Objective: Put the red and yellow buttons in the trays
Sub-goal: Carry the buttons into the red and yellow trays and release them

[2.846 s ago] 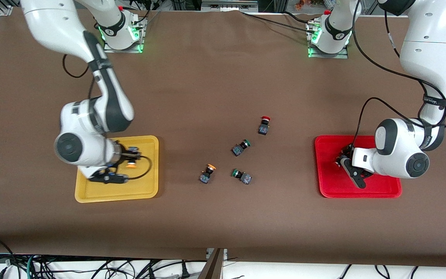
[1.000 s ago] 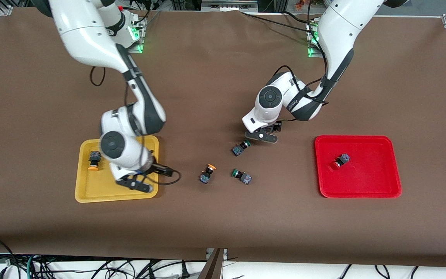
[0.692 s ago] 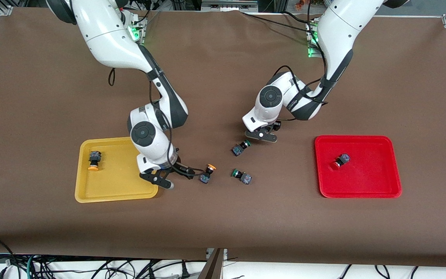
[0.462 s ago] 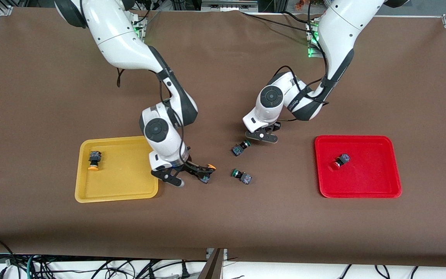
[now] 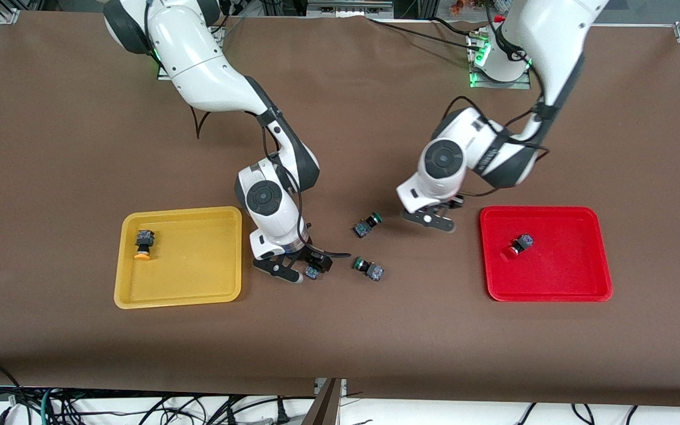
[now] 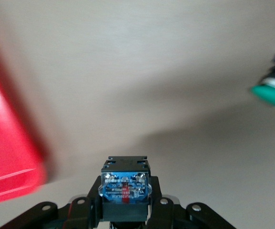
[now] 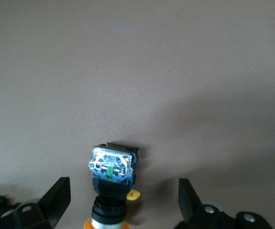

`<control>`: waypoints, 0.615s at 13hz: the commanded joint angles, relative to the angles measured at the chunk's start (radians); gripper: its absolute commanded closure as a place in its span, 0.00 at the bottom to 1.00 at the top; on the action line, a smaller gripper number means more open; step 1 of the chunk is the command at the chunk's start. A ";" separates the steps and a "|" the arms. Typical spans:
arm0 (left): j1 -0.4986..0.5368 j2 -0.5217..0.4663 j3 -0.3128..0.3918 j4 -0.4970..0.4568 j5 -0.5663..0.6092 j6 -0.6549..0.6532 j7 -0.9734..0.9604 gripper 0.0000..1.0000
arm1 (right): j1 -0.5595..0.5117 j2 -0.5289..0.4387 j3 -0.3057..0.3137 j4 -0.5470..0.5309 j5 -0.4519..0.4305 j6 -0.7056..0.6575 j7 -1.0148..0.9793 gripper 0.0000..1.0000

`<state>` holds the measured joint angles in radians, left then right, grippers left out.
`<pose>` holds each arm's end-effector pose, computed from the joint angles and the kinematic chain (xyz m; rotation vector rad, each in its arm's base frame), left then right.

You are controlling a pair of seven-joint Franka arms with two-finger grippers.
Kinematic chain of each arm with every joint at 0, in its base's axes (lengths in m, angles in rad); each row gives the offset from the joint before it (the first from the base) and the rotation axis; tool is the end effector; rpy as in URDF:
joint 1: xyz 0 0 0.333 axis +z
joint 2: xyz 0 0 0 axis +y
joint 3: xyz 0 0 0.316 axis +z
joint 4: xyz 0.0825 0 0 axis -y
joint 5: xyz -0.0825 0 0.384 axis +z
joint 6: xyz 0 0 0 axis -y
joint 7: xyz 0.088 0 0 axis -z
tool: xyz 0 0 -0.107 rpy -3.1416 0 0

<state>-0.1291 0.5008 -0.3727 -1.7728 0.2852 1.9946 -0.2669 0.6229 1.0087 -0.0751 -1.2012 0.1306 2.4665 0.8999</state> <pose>0.5671 -0.2723 0.2764 -2.9311 0.5384 0.2893 0.6574 0.4221 0.1889 -2.8739 0.5828 -0.2518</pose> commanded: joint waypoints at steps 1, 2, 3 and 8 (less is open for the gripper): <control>0.115 -0.004 -0.009 0.056 0.015 -0.079 0.258 0.89 | 0.004 0.039 -0.009 0.061 -0.003 0.002 0.013 0.00; 0.168 -0.004 -0.009 0.061 0.014 -0.079 0.358 0.88 | 0.004 0.040 -0.009 0.060 -0.003 0.011 0.008 0.05; 0.224 -0.004 -0.009 0.061 0.015 -0.074 0.447 0.88 | 0.004 0.044 -0.009 0.061 -0.005 0.012 0.007 0.17; 0.391 0.042 0.012 0.062 0.069 0.106 0.828 0.87 | 0.004 0.051 -0.011 0.060 -0.011 0.017 -0.002 0.92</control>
<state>0.2250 0.5060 -0.3585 -1.7240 0.2977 2.0307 0.4460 0.6227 1.0362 -0.0788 -1.1739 0.1302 2.4809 0.8993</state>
